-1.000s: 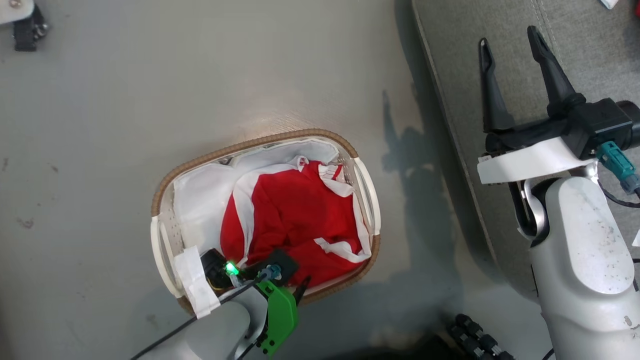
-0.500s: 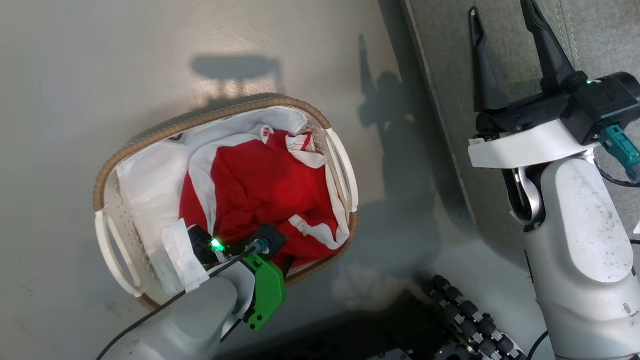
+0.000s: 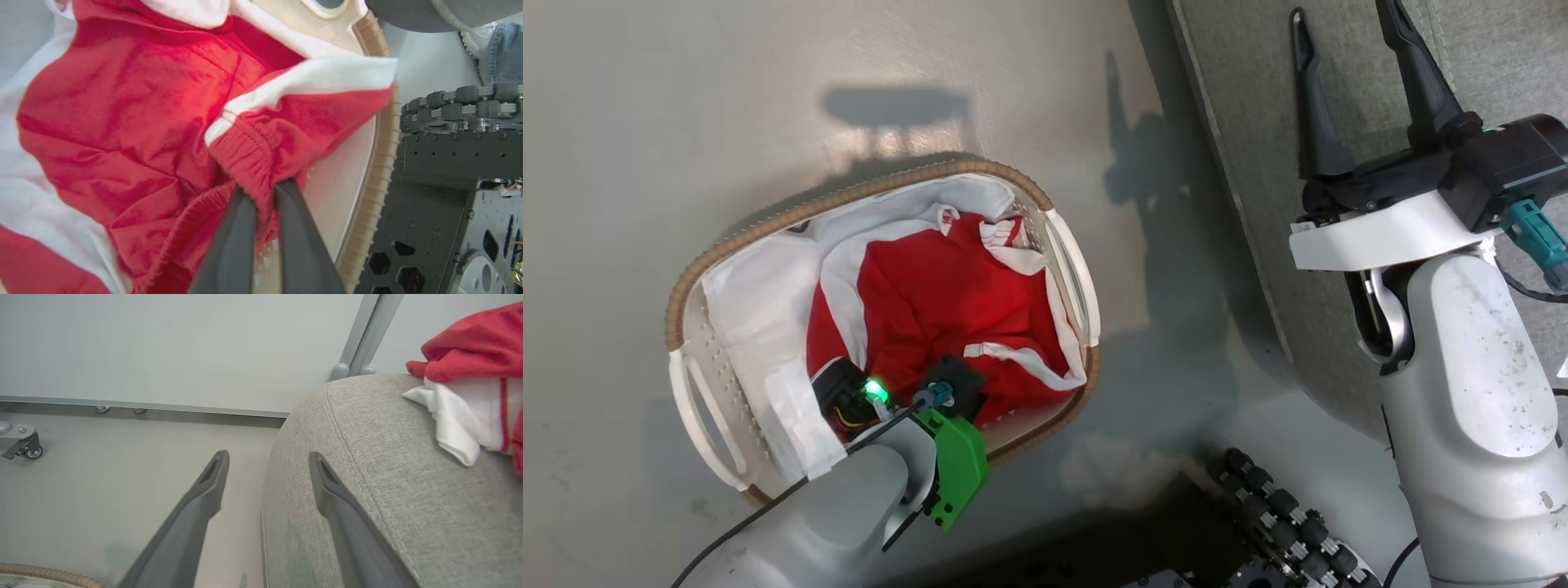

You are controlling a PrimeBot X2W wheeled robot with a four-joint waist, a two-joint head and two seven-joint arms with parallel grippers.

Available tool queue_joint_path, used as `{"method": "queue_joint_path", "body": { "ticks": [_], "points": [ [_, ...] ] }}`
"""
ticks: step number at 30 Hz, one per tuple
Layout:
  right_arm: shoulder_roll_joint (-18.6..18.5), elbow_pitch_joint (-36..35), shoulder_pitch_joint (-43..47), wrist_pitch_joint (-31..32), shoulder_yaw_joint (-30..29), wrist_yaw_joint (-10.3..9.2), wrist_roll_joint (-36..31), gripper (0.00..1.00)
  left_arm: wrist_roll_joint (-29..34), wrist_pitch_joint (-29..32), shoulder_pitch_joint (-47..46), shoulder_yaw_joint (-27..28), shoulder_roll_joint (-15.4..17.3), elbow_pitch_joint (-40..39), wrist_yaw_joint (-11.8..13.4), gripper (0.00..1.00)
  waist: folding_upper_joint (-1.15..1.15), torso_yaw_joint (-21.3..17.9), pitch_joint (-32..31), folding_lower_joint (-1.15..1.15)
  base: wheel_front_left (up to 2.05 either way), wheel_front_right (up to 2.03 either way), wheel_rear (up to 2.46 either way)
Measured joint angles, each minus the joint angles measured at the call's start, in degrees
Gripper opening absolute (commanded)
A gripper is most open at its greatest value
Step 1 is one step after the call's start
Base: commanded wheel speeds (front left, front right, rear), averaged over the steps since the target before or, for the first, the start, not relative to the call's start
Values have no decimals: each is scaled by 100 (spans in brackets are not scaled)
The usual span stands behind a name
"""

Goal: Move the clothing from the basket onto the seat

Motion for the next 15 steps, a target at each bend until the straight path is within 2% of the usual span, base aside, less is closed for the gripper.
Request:
{"method": "queue_joint_path", "body": {
  "ticks": [10,15],
  "points": [
    [1,246,335,0,-70,-1,-286,100,-292,-342,-18,35,-112,-76,0,0,0,195,-722,0,0,0,0],
    [1,364,663,0,-147,-1,-437,100,-218,-364,81,554,-74,-709,0,0,0,324,-1263,-1,0,0,0]
  ]
}}
